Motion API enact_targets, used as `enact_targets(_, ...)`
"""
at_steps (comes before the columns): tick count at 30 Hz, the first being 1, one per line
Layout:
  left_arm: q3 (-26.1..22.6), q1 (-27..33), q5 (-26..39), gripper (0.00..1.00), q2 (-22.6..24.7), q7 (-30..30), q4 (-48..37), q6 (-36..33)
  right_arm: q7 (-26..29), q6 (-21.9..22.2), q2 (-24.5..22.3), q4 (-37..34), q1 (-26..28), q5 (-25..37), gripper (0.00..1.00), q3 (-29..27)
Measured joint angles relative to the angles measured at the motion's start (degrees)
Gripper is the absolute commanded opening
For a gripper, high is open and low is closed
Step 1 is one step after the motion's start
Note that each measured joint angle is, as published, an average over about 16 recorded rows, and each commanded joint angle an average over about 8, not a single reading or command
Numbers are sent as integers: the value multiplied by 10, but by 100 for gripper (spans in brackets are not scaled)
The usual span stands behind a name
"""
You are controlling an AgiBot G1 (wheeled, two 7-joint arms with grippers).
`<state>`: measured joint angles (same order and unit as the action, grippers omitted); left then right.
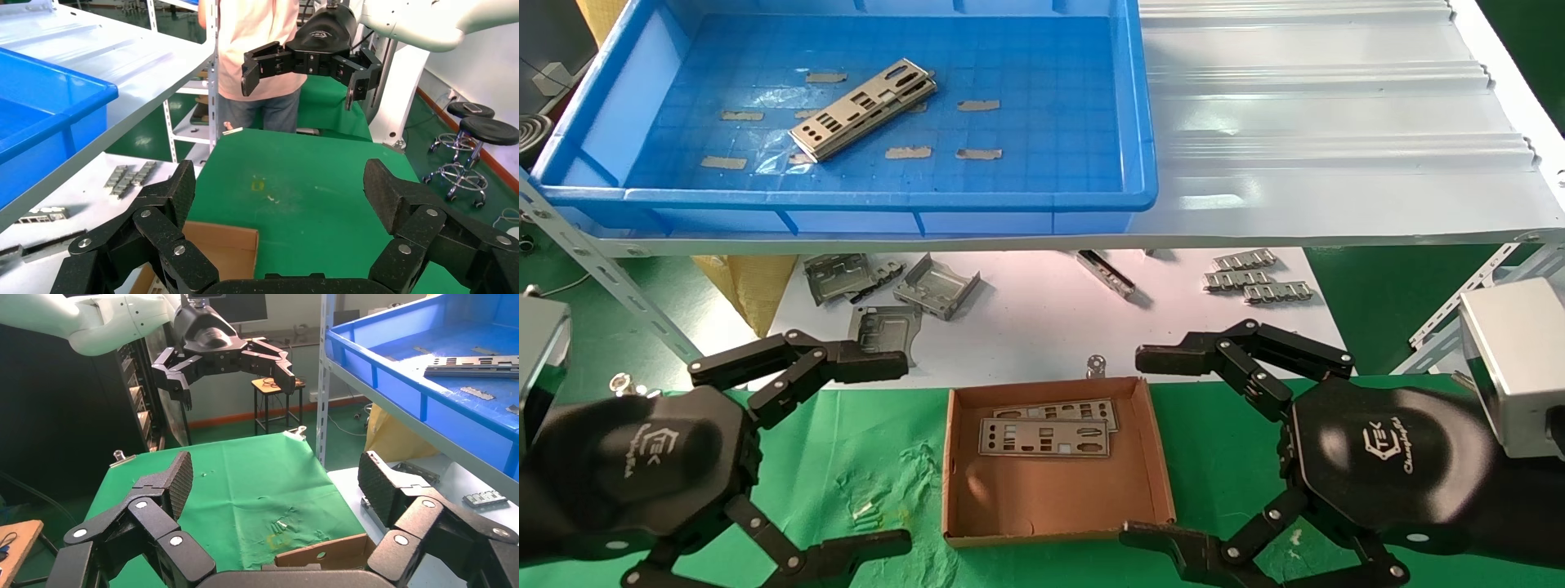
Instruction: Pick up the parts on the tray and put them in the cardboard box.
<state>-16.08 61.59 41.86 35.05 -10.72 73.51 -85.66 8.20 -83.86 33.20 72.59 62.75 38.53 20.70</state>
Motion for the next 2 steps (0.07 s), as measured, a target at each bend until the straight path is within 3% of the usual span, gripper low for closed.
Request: enact_targets(2, 0, 0, 0, 100, 0, 0, 0, 0, 0, 0, 0, 0, 0, 0, 100, 0)
